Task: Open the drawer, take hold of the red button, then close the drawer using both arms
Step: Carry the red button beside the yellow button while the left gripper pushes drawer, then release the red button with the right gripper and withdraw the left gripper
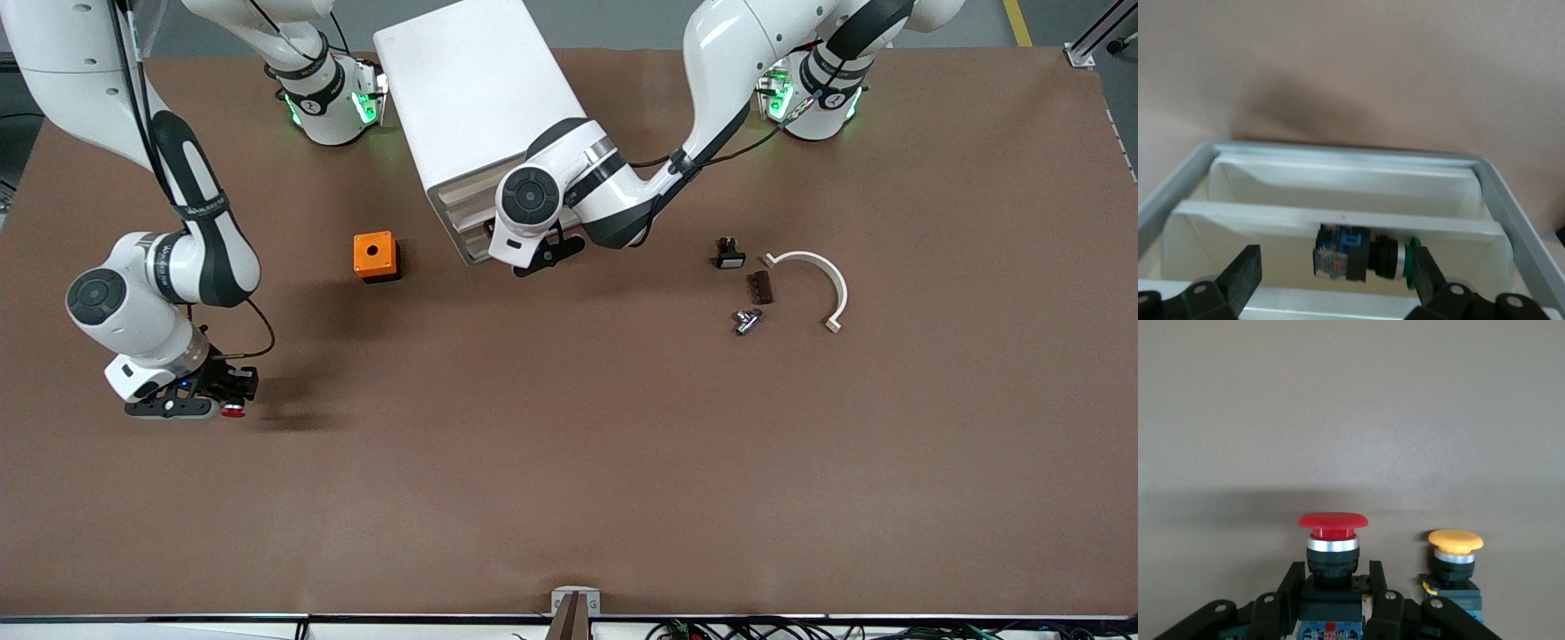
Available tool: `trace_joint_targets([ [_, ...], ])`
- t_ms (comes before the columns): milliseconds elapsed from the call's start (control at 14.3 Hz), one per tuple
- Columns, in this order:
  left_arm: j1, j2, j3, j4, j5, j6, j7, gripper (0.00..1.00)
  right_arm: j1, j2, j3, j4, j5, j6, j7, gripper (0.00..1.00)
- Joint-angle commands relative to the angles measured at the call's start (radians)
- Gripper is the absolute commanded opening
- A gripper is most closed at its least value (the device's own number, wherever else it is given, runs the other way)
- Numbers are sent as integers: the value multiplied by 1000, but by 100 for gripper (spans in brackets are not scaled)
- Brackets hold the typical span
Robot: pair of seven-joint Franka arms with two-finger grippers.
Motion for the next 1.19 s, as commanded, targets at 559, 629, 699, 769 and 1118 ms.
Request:
trace_joint_targets([
  [559,71,-52,11,-8,-19,10,-2,100,-61,21,26,-105,45,152,1,0],
  [629,96,-67,10,-3,25,5,-4,100,-61,34,26,-105,48,163,1,0],
  [699,137,-89,8,-2,53,-5,-2,100,-61,38,27,-103,50,163,1,0],
  [769,183,-107,2,6,56,-6,-1,100,-58,38,27,-103,53,161,6,0],
  [1118,378,-308,6,14,62,-138,189,100,-55,38,27,-96,53,157,18,100],
])
